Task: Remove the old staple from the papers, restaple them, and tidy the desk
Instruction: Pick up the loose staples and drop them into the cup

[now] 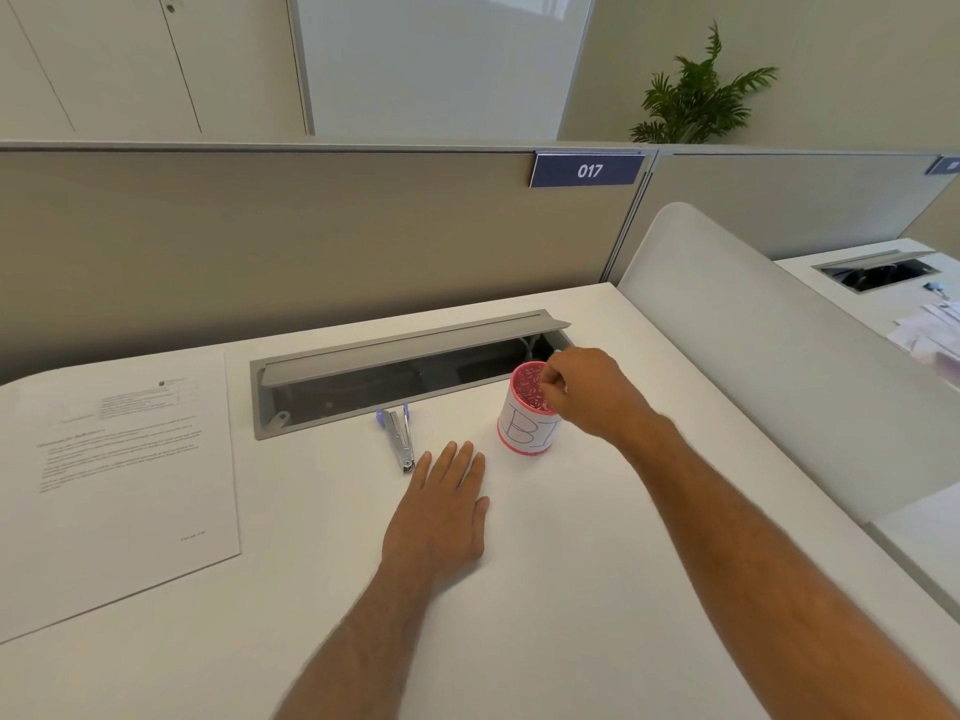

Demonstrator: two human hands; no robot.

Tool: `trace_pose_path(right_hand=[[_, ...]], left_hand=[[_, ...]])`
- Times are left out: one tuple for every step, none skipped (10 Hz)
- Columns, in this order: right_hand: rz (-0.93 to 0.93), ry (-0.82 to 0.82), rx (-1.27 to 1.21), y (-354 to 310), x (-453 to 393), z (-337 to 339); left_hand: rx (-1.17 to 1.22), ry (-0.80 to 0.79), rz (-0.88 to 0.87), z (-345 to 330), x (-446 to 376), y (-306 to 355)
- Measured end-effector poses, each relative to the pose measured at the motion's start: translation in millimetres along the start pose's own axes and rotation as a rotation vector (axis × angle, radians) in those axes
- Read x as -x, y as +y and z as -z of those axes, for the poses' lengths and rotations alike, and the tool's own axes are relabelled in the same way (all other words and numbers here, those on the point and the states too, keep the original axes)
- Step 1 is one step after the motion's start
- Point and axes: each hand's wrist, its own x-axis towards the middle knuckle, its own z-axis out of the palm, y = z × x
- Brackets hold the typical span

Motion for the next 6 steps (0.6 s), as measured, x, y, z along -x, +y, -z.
trace_pose_path(right_hand=[[-0.029, -0.116, 0.082, -2.4, -7.8, -4.0], [-0.05, -0.168, 0.134, -3.0, -11.0, -8.7], [-0.054, -0.183, 0.166, -0.8, -11.1, -11.9], [-0.018, -0.157, 0.184, -1.5, -3.9, -7.7], [0.009, -0.019, 0.093, -6.1, 14.4, 1.7], [0.081, 0.302, -0.131, -13.3, 43.7, 15.4]], left_hand=[[0.003, -0.001, 0.004, -0.5, -0.2, -0.4], [0.006, 0.002, 0.006, -2.0, -0.9, -1.2], [0.001, 0.021, 0.0, -2.0, 0.2, -1.5], [0.01, 0.036, -0.001, -1.7, 1.3, -0.4], [0.05, 0.07, -0.01, -3.6, 2.0, -1.9], [0.096, 0.15, -0.01, -4.8, 9.5, -2.3]])
